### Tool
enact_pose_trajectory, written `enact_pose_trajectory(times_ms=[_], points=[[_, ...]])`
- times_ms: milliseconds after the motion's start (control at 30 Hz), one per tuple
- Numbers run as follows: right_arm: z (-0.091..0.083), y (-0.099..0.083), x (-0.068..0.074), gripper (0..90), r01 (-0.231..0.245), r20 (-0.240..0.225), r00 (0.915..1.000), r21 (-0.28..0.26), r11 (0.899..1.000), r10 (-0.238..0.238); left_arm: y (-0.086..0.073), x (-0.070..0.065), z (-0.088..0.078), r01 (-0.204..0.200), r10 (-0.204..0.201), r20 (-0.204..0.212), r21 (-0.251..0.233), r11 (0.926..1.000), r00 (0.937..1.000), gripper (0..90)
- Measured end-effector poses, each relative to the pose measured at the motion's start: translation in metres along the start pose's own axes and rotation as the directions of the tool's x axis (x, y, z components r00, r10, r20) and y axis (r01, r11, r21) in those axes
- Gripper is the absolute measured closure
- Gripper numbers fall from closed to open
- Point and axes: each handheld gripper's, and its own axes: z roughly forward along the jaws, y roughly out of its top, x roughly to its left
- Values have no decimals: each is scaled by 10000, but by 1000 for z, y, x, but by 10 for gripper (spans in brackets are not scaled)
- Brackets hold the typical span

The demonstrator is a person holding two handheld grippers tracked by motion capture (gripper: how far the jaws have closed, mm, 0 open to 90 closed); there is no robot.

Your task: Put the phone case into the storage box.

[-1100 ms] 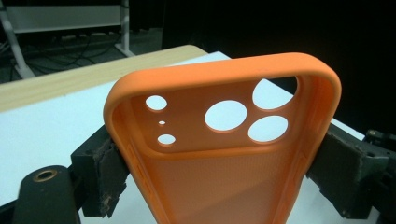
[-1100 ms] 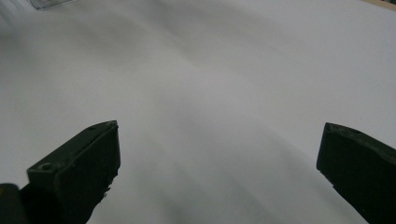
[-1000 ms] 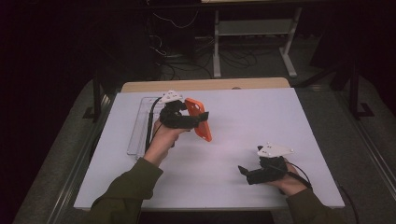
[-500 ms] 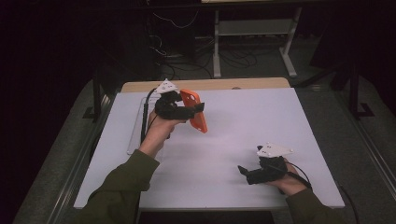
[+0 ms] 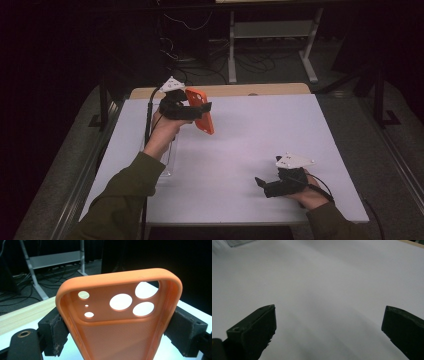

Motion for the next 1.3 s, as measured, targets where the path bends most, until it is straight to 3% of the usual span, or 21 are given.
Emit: enact_pose_trajectory(times_ms=[400,767,867,1033,1300], points=[[0,0,0,0,-27,9,10000,-24,10000,27,15,24,-7,-52,46,-818,-65,10000,9966,146],[0,0,-1,0,-6,45,10000,-49,10000,6,22,45,-12,87,-124,-1671,-230,9997,9859,145],[0,0,-1,0,-13,56,10000,-70,10000,14,22,51,-12,-9,-20,-2007,-144,9999,9796,146],[0,0,0,0,-6,43,10000,-54,10000,7,19,66,-10,171,-192,-2583,-101,9998,9659,145],[0,0,-1,0,24,56,10000,-63,10000,-23,14,83,-10,289,-259,-3483,35,9996,9370,145]])
